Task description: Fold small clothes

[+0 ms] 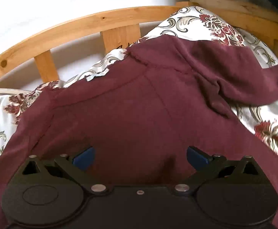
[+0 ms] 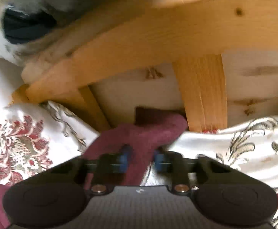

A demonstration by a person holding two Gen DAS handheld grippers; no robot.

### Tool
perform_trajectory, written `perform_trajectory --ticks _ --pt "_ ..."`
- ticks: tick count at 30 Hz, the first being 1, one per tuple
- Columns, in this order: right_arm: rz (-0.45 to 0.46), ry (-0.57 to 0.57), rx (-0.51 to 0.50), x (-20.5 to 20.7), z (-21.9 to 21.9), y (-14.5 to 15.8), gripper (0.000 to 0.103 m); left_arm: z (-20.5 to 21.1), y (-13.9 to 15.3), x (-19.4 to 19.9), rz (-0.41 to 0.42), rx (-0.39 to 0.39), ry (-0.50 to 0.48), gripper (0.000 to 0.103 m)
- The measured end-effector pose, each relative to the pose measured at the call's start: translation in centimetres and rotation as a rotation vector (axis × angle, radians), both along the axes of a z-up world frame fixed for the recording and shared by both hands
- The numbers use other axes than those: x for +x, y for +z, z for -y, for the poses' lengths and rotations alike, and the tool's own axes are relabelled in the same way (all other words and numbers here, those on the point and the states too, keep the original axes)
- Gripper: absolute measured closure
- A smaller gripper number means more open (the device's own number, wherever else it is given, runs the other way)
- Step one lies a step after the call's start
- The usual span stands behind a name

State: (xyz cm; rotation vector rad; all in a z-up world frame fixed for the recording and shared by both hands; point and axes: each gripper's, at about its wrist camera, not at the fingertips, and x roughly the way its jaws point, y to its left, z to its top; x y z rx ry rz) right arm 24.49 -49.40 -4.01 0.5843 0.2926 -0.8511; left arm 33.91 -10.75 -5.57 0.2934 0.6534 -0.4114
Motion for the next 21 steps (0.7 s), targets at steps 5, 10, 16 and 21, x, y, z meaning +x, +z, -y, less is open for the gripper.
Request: perform_trajectory --ticks 5,10,16,21 --pt "-0.008 0.04 -0.224 0.1 -3.8 2.4 0.095 -2.2 1.1 0.3 -0.006 0.062 0.113 0.001" --pt "0.035 0.216 -0.492 1.1 -9.7 6.0 0.095 -5.9 3.1 0.6 -0.009 -0.029 0.2 0.001" --pt "0.096 0.616 -0.83 2.6 -20.6 7.9 0.095 -9.5 5.0 0.4 0.005 -0.048 0.37 0.001" --pt "0.1 0.891 -1.033 2.1 -29.4 5.2 0.095 -12.3 5.9 0.1 0.028 -0.077 0.487 0.001"
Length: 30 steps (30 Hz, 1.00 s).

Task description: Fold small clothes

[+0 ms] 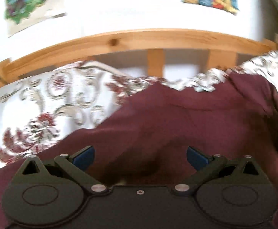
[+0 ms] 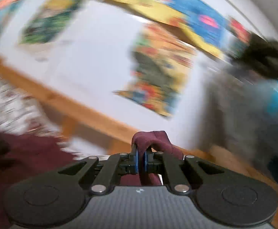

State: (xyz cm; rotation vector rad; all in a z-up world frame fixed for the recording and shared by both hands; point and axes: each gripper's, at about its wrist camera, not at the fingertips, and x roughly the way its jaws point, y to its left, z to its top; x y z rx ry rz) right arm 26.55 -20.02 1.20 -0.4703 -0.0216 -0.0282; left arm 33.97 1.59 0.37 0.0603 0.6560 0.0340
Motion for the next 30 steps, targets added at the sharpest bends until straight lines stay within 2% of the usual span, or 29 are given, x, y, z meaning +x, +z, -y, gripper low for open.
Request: perform_trajectory --ticks 6,10,16,17,19,20,21,23,26,28,30 --pt "-0.088 0.178 -0.145 -2.4 -5.7 -4.1 0.095 -2.4 0.3 -0.2 0.015 -0.017 0.064 0.001" --pt "-0.159 0.302 -0.134 -3.6 -5.5 -5.2 0.095 -2.7 0.4 -0.5 0.021 -0.022 0.042 0.001" --pt "-0.253 0.444 -0.187 -5.3 -6.1 -7.0 0.094 -2.6 0.7 -0.8 0.061 -0.05 0.015 0.001" --pt "-0.277 0.475 -0.2 -5.4 -6.1 -7.3 0.091 -2.5 0.8 -0.9 0.066 -0.054 0.008 0.001" --pt "-0.304 0.509 -0.22 -5.7 -6.1 -7.8 0.073 -2.3 0.8 -1.2 0.076 -0.044 -0.008 0.001" --pt "-0.318 0.529 -0.231 -6.0 -6.1 -8.1 0.057 -2.2 0.9 -1.3 0.081 -0.034 -0.017 0.001" --pt "-0.332 0.552 -0.237 -6.3 -6.0 -8.2 0.047 -2.0 0.9 -1.4 0.085 -0.021 -0.025 0.001" --pt "-0.349 0.6 -0.242 -6.8 -5.9 -8.3 0.042 -1.8 0.9 -1.4 0.087 -0.002 -0.034 0.001" --pt "-0.398 0.7 -0.281 -7.7 -6.1 -8.1 0.024 -1.7 0.8 -1.3 0.075 0.002 -0.044 0.001" --pt "-0.439 0.755 -0.301 -8.0 -5.8 -7.8 0.019 -1.6 0.7 -1.1 0.062 -0.005 -0.056 0.001" --pt "-0.464 0.766 -0.273 -7.9 -4.9 -7.1 0.013 -1.5 0.4 -1.1 0.058 -0.009 -0.072 0.001"
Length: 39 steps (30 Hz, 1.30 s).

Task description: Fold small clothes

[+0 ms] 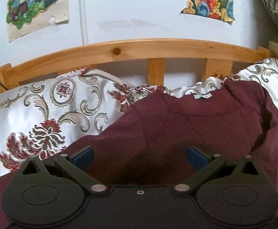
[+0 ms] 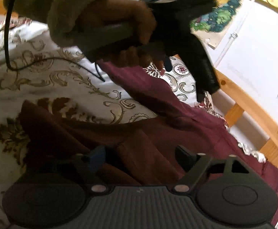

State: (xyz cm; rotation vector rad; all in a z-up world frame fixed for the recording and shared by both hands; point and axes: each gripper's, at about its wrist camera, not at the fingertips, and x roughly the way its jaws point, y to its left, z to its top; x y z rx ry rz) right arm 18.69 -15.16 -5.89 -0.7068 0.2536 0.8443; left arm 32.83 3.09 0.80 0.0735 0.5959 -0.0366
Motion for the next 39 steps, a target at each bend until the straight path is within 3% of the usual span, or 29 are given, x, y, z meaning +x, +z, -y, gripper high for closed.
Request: perform_trajectory --ticks 5,13,17,22,25,26,27,28,33,39 --pt "-0.011 -0.164 0.059 2.6 4.1 2.1 0.005 0.5 -1.8 -0.6 0.007 0.033 0.007 0.001" --pt "-0.003 -0.751 0.359 9.2 13.8 3.1 0.003 3.0 -5.8 -3.4 -0.048 0.064 -0.11 0.001" --pt "-0.062 -0.84 0.505 12.5 17.7 3.9 0.008 4.1 -6.7 -4.7 -0.034 0.132 -0.167 0.001" --pt "-0.164 -0.858 0.596 16.5 20.0 4.1 0.029 4.7 -7.7 -5.1 -0.083 0.186 -0.179 0.001" --pt "-0.213 -0.855 0.568 18.6 19.8 3.8 0.047 4.5 -8.1 -5.2 -0.1 0.199 -0.159 0.001" --pt "-0.218 -0.862 0.546 19.1 19.5 3.6 0.061 4.4 -8.3 -5.1 -0.111 0.199 -0.151 0.001" --pt "-0.224 -0.875 0.529 19.4 19.3 3.4 0.082 4.3 -8.5 -5.1 -0.123 0.196 -0.145 0.001" --pt "-0.231 -0.884 0.532 19.8 19.4 3.3 0.091 4.2 -8.6 -5.1 -0.132 0.195 -0.141 0.001" --pt "-0.141 -0.996 0.629 19.6 20.9 4.2 0.096 4.5 -8.9 -5.1 -0.145 0.181 -0.137 0.001" --pt "-0.147 -1.0 0.565 20.3 20.4 3.5 0.092 5.1 -9.4 -5.2 -0.151 0.194 -0.124 0.001"
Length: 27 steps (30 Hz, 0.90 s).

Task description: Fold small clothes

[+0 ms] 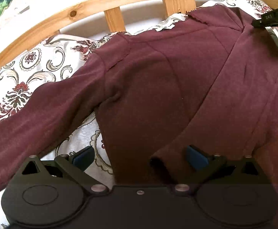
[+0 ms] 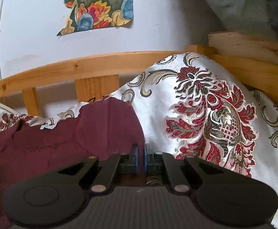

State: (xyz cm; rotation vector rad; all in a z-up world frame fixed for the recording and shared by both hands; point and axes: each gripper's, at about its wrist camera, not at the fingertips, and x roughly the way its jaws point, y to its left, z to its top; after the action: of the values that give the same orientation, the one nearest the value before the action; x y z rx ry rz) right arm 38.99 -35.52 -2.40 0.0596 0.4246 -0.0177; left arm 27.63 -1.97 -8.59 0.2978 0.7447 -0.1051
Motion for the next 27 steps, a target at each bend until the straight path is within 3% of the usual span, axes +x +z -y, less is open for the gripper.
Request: perform_trajectory --ticks 1,3,5,12,17,22,25,27 --pt "-0.002 -0.005 0.003 -0.4 0.0 0.1 0.089 0.0 0.0 0.0 -0.001 -0.005 0.001 0.001" --pt "-0.021 -0.025 -0.005 -1.3 -0.2 0.6 0.063 -0.3 0.2 0.1 -0.005 -0.021 0.007 0.001" --pt "-0.033 -0.057 -0.015 -2.8 -0.8 1.2 0.049 -0.6 0.5 0.3 -0.009 -0.046 0.021 0.001" --pt "-0.073 -0.097 0.053 -8.5 -3.4 1.2 0.012 -1.8 1.6 0.6 0.032 -0.091 0.107 0.001" --pt "-0.054 -0.081 0.091 -10.8 -6.1 -0.4 0.001 -4.0 3.0 0.4 0.058 -0.194 0.174 0.001" --pt "-0.028 -0.018 0.076 -11.4 -8.7 -0.9 0.0 -7.2 4.4 -0.9 0.092 -0.271 0.317 0.001" --pt "-0.01 0.043 0.072 -12.1 -10.1 -1.1 0.0 -8.9 4.7 -1.8 0.076 -0.273 0.382 0.001" --pt "0.002 0.087 0.065 -12.6 -11.0 -1.5 0.0 -9.7 5.3 -2.7 0.103 -0.232 0.398 0.001"
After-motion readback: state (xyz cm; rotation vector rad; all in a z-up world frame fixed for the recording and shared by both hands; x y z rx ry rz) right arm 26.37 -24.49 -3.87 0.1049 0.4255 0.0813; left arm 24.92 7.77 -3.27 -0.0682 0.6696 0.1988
